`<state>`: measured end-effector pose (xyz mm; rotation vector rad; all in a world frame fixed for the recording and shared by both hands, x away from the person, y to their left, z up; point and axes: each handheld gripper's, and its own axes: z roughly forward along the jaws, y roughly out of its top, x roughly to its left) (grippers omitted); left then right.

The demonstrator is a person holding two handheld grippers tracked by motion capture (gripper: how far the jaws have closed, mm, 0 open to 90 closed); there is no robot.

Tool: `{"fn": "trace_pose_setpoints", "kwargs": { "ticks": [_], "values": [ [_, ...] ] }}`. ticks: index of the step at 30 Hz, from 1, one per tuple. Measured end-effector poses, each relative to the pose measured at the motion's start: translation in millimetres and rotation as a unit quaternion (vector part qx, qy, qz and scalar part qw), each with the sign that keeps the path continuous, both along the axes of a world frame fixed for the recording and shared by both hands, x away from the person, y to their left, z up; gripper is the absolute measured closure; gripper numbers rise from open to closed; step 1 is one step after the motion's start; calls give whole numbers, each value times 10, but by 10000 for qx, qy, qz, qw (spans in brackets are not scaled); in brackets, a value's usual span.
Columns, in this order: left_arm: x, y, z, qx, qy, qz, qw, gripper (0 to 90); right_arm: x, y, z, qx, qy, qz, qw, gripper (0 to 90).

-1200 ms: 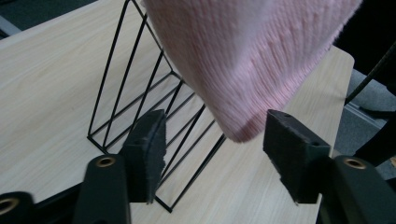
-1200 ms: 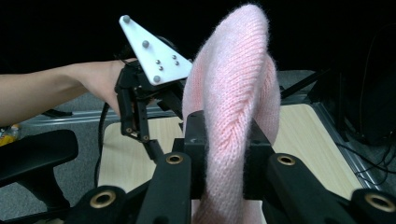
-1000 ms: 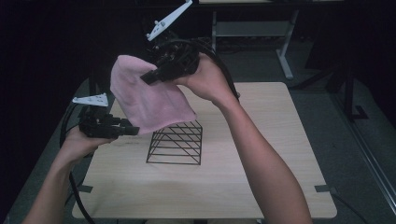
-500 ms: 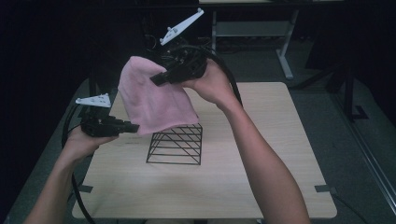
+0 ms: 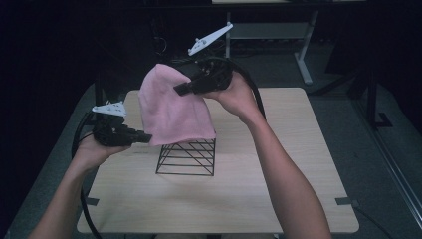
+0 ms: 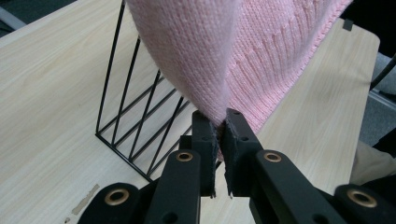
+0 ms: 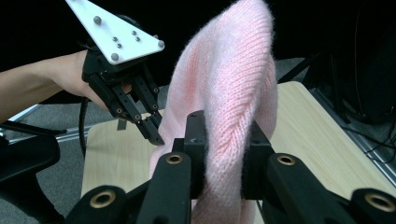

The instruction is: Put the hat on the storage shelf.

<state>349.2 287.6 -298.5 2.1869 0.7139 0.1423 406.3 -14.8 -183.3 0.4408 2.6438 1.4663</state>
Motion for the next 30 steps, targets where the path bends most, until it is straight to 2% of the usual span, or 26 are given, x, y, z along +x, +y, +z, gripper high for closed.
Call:
{"fn": "trace_pose_setpoints", "kwargs": {
  "ticks": [10, 20, 30],
  "values": [
    [72, -113, -49, 193, -11, -20, 9998, 841, 31, -148, -117, 32, -1, -142, 9999, 767],
    [131, -226, -97, 278, -57, -41, 9996, 842, 65, -374, -259, 109, 51, -322, 9994, 767],
    [154, -224, -157, 333, -73, 18, 9994, 846, 51, -372, -304, 203, 64, -306, 9993, 767]
  ]
}}
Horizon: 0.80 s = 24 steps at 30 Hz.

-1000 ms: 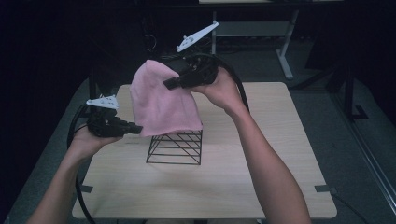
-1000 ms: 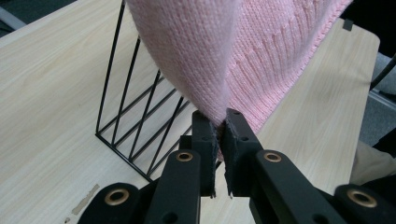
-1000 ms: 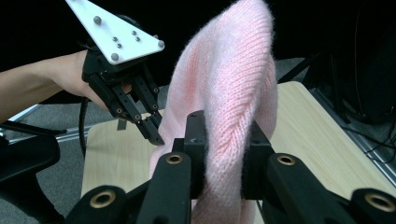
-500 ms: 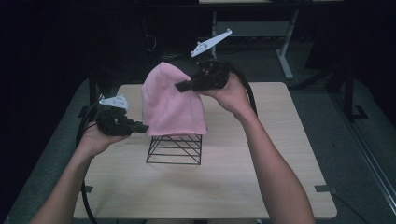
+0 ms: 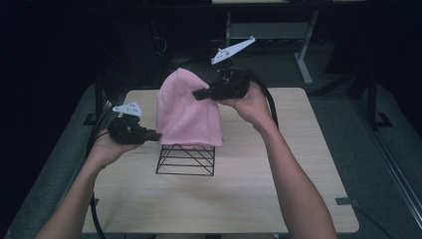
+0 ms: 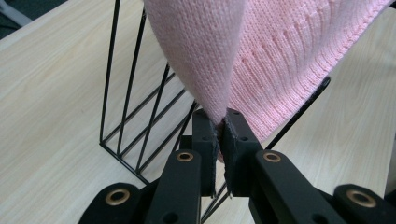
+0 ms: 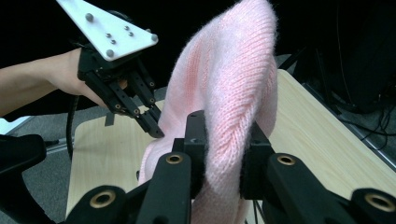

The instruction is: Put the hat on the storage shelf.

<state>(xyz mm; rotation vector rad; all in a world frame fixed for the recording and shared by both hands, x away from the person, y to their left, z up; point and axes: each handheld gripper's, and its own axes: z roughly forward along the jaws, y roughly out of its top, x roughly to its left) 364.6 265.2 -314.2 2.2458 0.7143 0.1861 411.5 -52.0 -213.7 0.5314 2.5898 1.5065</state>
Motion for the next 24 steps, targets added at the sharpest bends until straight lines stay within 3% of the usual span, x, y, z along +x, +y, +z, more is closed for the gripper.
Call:
{"fn": "trace_pose_setpoints", "kwargs": {
  "ticks": [12, 24],
  "values": [
    [-149, 110, -72, 73, -162, 75, 9998, 847, -91, 210, -47, 67, 28, 310, 9995, 766],
    [-232, 139, -194, 221, -215, 121, 9995, 852, -152, 255, -163, 135, 97, 485, 9987, 757]
  ]
}}
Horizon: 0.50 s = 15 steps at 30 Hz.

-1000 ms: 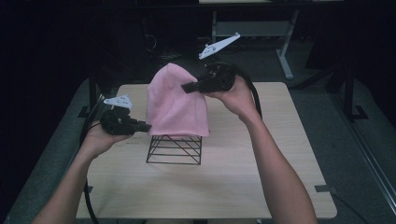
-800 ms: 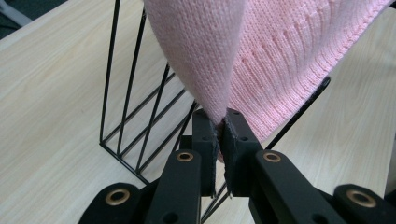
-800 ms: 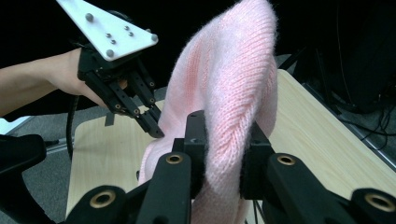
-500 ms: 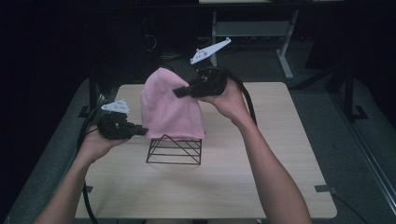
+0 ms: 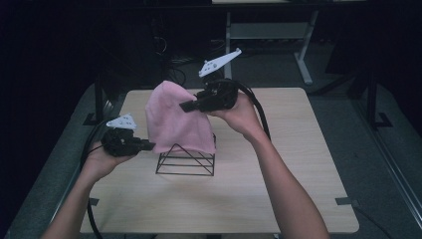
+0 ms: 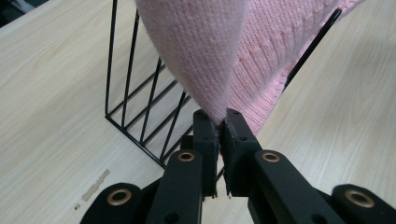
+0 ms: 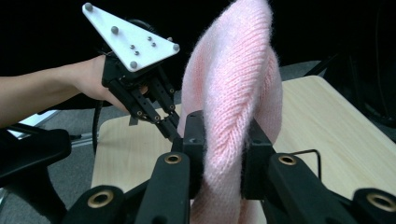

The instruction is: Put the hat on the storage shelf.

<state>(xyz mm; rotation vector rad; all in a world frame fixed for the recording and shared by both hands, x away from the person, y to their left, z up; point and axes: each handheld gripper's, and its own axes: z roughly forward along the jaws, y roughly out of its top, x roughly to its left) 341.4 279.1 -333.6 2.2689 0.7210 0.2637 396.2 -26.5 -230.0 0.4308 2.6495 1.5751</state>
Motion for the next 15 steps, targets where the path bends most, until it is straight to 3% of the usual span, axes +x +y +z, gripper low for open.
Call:
{"fn": "trace_pose_setpoints", "kwargs": {
  "ticks": [3, 15],
  "values": [
    [-8, -1, -19, 106, -8, -33, 9999, 852, -11, 9, -29, -5, 17, 29, 10000, 756],
    [-46, -17, -139, 186, 15, -8, 9998, 861, -48, 14, -166, 54, 125, 145, 9998, 749]
  ]
}}
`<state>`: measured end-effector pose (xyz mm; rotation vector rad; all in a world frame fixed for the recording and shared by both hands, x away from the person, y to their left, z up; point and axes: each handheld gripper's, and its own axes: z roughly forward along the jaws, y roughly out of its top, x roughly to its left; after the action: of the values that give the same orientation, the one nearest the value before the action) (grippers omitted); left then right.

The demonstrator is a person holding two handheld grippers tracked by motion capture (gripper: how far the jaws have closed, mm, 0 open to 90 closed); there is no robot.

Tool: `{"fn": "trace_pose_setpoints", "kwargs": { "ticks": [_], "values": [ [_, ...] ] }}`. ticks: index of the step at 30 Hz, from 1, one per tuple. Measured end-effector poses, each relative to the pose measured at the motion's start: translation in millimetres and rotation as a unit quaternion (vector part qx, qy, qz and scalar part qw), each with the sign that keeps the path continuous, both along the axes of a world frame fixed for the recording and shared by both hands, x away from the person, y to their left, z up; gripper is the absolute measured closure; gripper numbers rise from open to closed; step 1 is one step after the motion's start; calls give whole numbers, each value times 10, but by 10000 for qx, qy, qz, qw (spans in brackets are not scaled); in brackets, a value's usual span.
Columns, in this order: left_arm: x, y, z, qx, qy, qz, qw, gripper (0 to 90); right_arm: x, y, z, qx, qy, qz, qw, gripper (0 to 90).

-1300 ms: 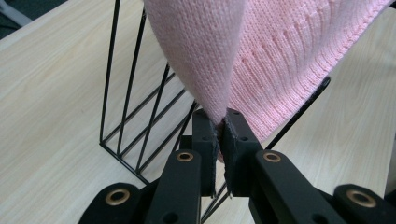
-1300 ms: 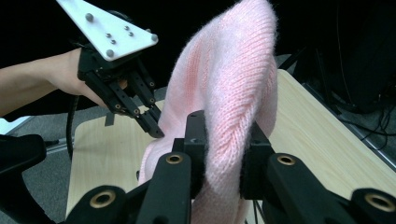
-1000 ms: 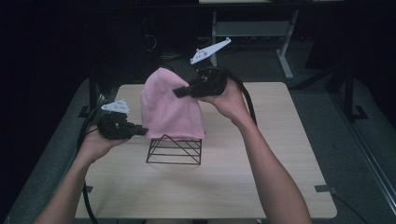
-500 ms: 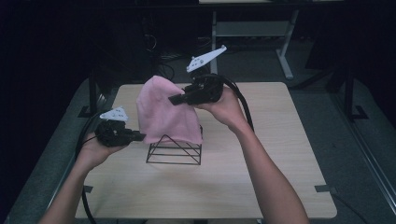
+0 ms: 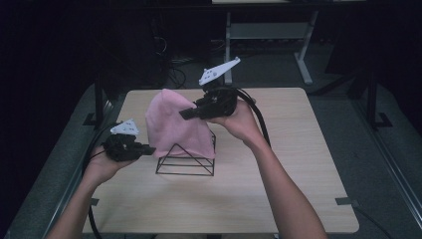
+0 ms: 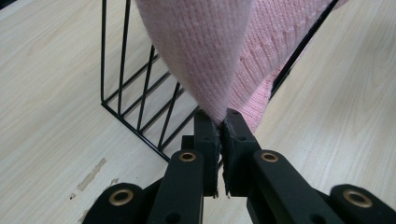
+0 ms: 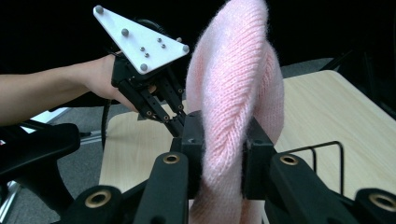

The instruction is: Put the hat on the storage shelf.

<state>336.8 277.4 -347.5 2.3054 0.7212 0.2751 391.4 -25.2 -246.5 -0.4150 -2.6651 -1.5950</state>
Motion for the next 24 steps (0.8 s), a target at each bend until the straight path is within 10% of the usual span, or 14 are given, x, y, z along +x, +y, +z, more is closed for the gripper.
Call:
{"fn": "trace_pose_setpoints", "kwargs": {
  "ticks": [24],
  "values": [
    [8, 15, -234, 393, 108, 138, 9991, 866, -48, -60, -331, -182, 301, 120, 9993, 715]
  ]
}}
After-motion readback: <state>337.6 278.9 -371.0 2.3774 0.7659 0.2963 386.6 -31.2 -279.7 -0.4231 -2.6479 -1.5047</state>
